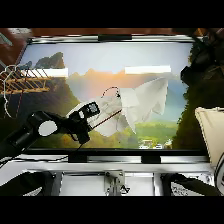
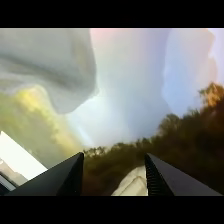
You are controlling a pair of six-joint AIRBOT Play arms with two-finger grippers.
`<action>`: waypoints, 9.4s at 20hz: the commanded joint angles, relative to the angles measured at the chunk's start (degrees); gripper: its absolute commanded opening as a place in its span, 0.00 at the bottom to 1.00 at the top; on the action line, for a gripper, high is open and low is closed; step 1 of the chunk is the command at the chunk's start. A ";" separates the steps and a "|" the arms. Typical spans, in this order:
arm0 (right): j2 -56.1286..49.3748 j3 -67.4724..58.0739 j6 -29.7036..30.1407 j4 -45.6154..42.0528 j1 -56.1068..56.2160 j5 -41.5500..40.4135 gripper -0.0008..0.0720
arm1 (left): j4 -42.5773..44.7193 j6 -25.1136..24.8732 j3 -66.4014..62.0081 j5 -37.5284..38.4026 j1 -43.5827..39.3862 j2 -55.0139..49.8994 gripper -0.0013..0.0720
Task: Fold the shirts.
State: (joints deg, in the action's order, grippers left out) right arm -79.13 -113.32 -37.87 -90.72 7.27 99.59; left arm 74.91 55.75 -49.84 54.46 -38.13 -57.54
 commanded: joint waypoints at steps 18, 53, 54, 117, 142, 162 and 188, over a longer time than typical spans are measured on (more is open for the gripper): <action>-14.93 0.00 20.06 16.76 3.69 5.49 0.18 | 2.71 -2.62 -0.02 -6.91 5.46 -0.13 0.10; 0.20 0.00 11.98 19.76 3.98 6.03 0.13 | -58.29 5.64 -1.64 -9.20 34.49 -23.76 0.75; 0.20 0.00 11.98 19.67 3.98 5.66 0.13 | -60.41 4.59 -1.64 -6.45 35.06 -25.14 0.75; 0.11 0.00 3.34 20.87 3.98 1.84 0.13 | -77.99 -19.50 -11.61 6.69 45.94 -21.22 0.09; 6.51 -0.07 -28.13 17.22 12.50 -15.67 0.13 | -42.64 -1.46 -36.39 14.58 38.45 -13.29 0.10; 17.53 -0.07 -61.09 -33.70 12.66 -31.87 0.13 | -47.34 -6.82 -51.52 4.22 37.86 -6.38 0.72; 14.05 -0.04 -66.69 -46.95 -38.69 -35.04 0.13 | -34.36 -3.78 -51.39 9.33 37.86 -7.74 0.71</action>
State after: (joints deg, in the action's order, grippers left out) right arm -63.77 -113.36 -104.55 -137.88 -27.83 66.48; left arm 38.41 50.59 -101.16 63.59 -0.30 -65.14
